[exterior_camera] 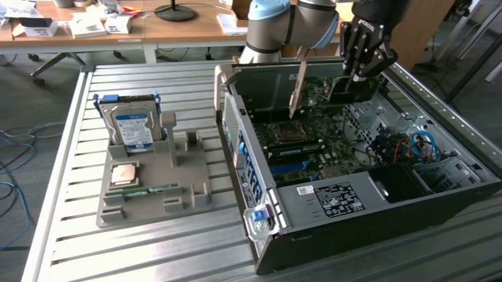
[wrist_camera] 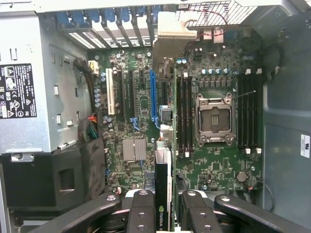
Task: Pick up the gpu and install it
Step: 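Insert the gpu into the slot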
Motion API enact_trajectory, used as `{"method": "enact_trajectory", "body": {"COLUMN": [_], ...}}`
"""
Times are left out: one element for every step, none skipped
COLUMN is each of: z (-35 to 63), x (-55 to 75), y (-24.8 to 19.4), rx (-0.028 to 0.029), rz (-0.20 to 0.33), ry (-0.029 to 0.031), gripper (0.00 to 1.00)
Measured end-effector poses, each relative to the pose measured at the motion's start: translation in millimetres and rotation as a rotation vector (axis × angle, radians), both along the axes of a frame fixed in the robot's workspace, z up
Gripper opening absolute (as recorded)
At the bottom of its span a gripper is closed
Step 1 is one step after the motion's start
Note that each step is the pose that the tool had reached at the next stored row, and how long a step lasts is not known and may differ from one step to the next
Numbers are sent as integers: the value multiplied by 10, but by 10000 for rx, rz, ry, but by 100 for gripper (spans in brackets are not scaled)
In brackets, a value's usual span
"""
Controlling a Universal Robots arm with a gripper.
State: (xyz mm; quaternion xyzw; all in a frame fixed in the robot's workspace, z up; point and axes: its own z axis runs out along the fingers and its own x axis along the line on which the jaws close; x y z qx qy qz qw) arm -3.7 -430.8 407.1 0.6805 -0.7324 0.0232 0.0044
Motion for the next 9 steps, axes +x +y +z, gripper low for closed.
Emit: {"method": "enact_trajectory", "body": {"z": [-5,-9,-13,-14,-14,-14,-15,-15,-15], "x": [-5,-10,-15,-17,-17,-17,-17,-17,-17], "y": [0,0,0,0,0,0,0,0,0], "rx": [1,1,1,0,-1,-1,0,1,1], "rz": [-11,-24,-37,-44,-44,-44,-44,-44,-44], "ry": [0,1,1,1,1,1,1,1,1], "gripper": [26,26,26,26,26,26,26,26,26]}}
